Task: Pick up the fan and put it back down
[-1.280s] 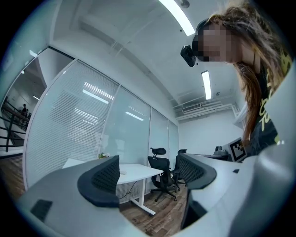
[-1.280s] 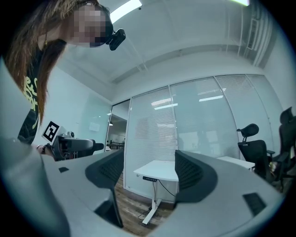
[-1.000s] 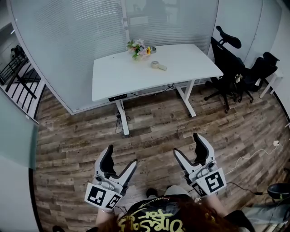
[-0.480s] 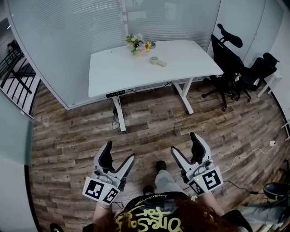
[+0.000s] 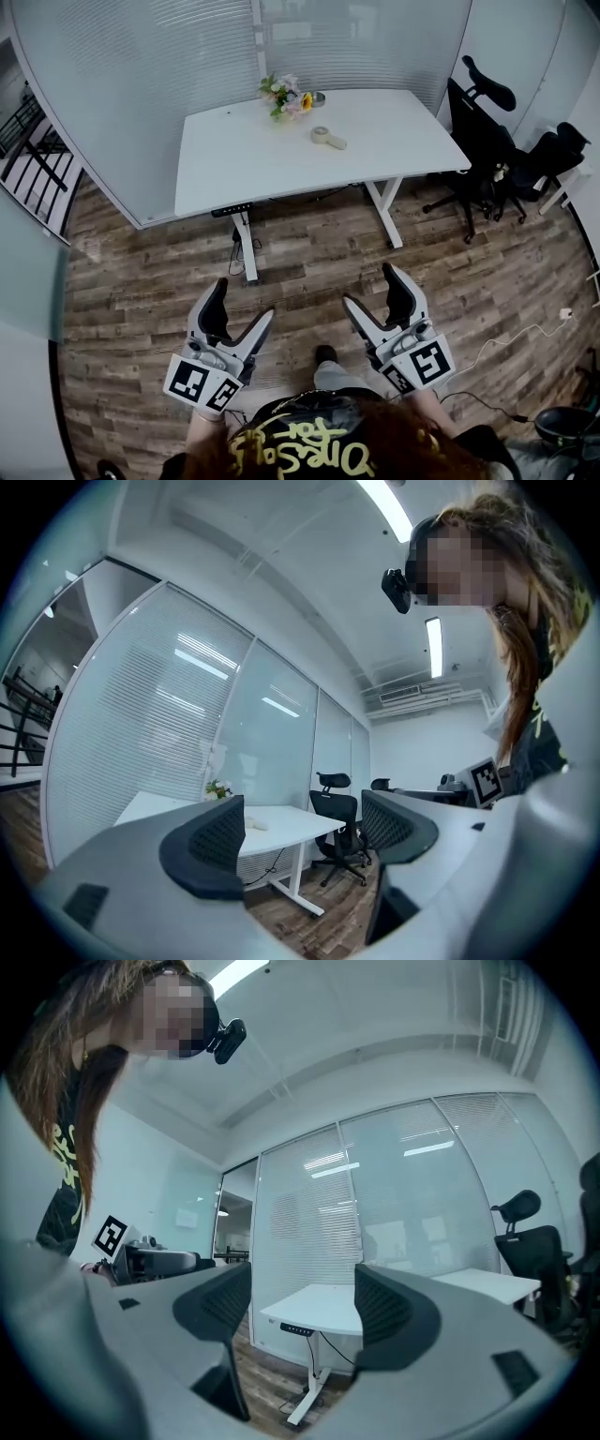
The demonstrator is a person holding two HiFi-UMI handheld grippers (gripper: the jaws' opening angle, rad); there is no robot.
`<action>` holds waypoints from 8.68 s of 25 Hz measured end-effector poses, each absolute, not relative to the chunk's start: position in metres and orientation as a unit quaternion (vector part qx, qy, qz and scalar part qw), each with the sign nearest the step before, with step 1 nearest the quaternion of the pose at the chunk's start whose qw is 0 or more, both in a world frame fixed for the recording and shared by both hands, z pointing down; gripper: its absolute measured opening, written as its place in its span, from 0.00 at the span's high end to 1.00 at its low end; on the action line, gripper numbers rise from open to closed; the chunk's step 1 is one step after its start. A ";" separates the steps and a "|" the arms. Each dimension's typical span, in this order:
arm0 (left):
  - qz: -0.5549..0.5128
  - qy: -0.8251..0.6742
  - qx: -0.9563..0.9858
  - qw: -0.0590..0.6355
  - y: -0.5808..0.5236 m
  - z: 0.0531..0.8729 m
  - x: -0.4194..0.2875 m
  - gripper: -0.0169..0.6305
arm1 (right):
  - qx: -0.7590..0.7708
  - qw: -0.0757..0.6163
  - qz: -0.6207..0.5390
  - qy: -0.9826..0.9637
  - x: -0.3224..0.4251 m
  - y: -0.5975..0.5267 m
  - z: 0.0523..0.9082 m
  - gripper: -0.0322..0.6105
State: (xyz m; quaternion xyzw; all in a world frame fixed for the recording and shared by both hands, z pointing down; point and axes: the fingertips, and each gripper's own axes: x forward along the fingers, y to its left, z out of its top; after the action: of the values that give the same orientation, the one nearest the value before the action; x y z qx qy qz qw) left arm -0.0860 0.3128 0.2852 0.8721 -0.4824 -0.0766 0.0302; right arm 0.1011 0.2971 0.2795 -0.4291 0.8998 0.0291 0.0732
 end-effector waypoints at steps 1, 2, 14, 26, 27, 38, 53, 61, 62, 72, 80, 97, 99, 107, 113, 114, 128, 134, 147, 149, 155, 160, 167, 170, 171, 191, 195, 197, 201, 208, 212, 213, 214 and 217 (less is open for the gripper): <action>-0.077 -0.482 0.872 0.026 0.302 0.282 -0.082 0.38 | -0.425 0.078 0.032 0.901 0.102 0.288 0.276 0.44; -0.079 -0.482 0.872 0.023 0.292 0.279 -0.078 0.39 | -0.421 0.082 0.035 0.903 0.103 0.279 0.272 0.44; -0.092 -0.502 0.860 0.005 0.200 0.264 -0.040 0.40 | -0.389 0.085 0.041 0.916 0.136 0.175 0.261 0.44; -0.081 -0.518 0.852 0.003 0.182 0.267 -0.046 0.41 | -0.345 0.093 0.007 0.934 0.119 0.151 0.265 0.44; -0.081 -0.514 0.854 0.003 0.180 0.267 -0.043 0.41 | -0.342 0.093 0.006 0.935 0.118 0.151 0.265 0.44; -0.095 -0.521 0.848 0.013 0.170 0.266 -0.045 0.47 | -0.328 0.096 -0.007 0.940 0.123 0.139 0.270 0.44; -0.069 -0.531 0.845 0.000 0.148 0.278 -0.053 0.48 | -0.322 0.092 -0.014 0.942 0.110 0.105 0.280 0.44; -0.076 -0.508 0.858 -0.015 0.079 0.278 -0.066 0.48 | -0.345 0.085 0.005 0.935 0.099 0.043 0.280 0.44; -0.077 -0.505 0.859 -0.016 0.068 0.278 -0.069 0.48 | -0.346 0.086 0.008 0.934 0.094 0.032 0.278 0.44; -0.079 -0.481 0.873 -0.019 -0.041 0.268 -0.095 0.48 | -0.363 0.087 0.011 0.927 0.058 -0.069 0.270 0.44; -0.087 -0.464 0.881 -0.006 -0.111 0.260 -0.120 0.48 | -0.389 0.083 0.010 0.917 0.043 -0.133 0.263 0.44; -0.070 -0.414 0.908 0.017 -0.212 0.278 -0.136 0.49 | -0.448 0.084 0.017 0.890 0.036 -0.221 0.267 0.44; -0.067 -0.413 0.908 0.020 -0.216 0.282 -0.134 0.49 | -0.448 0.082 0.020 0.890 0.039 -0.224 0.268 0.44; -0.070 -0.433 0.898 0.024 -0.225 0.280 -0.123 0.50 | -0.423 0.074 0.025 0.903 0.053 -0.243 0.266 0.44; -0.075 -0.462 0.883 0.023 -0.233 0.274 -0.114 0.51 | -0.398 0.060 0.024 0.915 0.065 -0.262 0.270 0.44; -0.073 -0.468 0.880 0.023 -0.233 0.275 -0.113 0.51 | -0.393 0.055 0.018 0.918 0.066 -0.265 0.274 0.44; -0.060 -0.534 0.842 0.047 -0.230 0.301 -0.093 0.51 | -0.293 -0.108 -0.005 0.950 0.062 -0.310 0.381 0.44; -0.053 -0.556 0.828 0.054 -0.224 0.310 -0.087 0.51 | -0.252 -0.181 0.007 0.951 0.057 -0.324 0.432 0.44; -0.048 -0.597 0.799 0.062 -0.203 0.326 -0.078 0.51 | -0.207 -0.319 0.010 0.925 0.054 -0.342 0.520 0.44; -0.047 -0.605 0.793 0.061 -0.201 0.327 -0.081 0.51 | -0.207 -0.325 0.000 0.923 0.053 -0.344 0.528 0.44; -0.042 -0.618 0.783 0.054 -0.195 0.324 -0.081 0.51 | -0.213 -0.331 -0.003 0.919 0.051 -0.346 0.541 0.44; -0.045 -0.620 0.782 0.051 -0.195 0.323 -0.084 0.51 | -0.242 -0.295 -0.006 0.924 0.048 -0.355 0.537 0.44; -0.039 -0.581 0.812 0.047 -0.215 0.315 -0.090 0.52 | -0.251 -0.293 -0.016 0.923 0.048 -0.353 0.537 0.44; -0.043 -0.555 0.829 0.048 -0.219 0.309 -0.098 0.52 | -0.276 -0.280 -0.016 0.919 0.047 -0.350 0.525 0.44; -0.043 -0.549 0.833 0.049 -0.220 0.309 -0.102 0.52 | -0.286 -0.273 -0.013 0.919 0.045 -0.349 0.518 0.44; -0.052 -0.475 0.878 0.023 -0.220 0.288 -0.193 0.55 | -0.388 -0.109 0.095 0.910 -0.031 -0.290 0.319 0.44; -0.050 -0.460 0.887 0.016 -0.217 0.283 -0.202 0.55 | -0.398 -0.082 0.116 0.906 -0.041 -0.276 0.288 0.44; -0.048 -0.455 0.889 0.011 -0.216 0.281 -0.206 0.55 | -0.401 -0.074 0.124 0.905 -0.045 -0.270 0.278 0.44; -0.051 -0.449 0.892 0.003 -0.216 0.276 -0.211 0.55 | -0.411 -0.063 0.129 0.901 -0.047 -0.260 0.267 0.44; -0.056 -0.446 0.893 -0.008 -0.212 0.271 -0.214 0.56 | -0.416 -0.054 0.143 0.896 -0.047 -0.247 0.250 0.44; -0.056 -0.445 0.894 -0.011 -0.213 0.270 -0.213 0.57 | -0.419 -0.050 0.145 0.895 -0.046 -0.246 0.247 0.44; -0.056 -0.445 0.893 -0.012 -0.214 0.270 -0.212 0.57 | -0.419 -0.049 0.144 0.895 -0.046 -0.245 0.247 0.44; -0.056 -0.446 0.893 -0.012 -0.214 0.270 -0.212 0.57 | -0.418 -0.048 0.143 0.896 -0.046 -0.245 0.246 0.44; -0.056 -0.446 0.893 -0.009 -0.215 0.272 -0.211 0.57 | -0.416 -0.047 0.140 0.897 -0.045 -0.245 0.245 0.44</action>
State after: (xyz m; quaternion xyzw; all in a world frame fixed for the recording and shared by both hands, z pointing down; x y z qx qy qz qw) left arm -0.2106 -0.2146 0.2717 0.8931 -0.4463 -0.0562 -0.0093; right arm -0.0447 -0.2447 0.2450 -0.4159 0.8973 0.1402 -0.0469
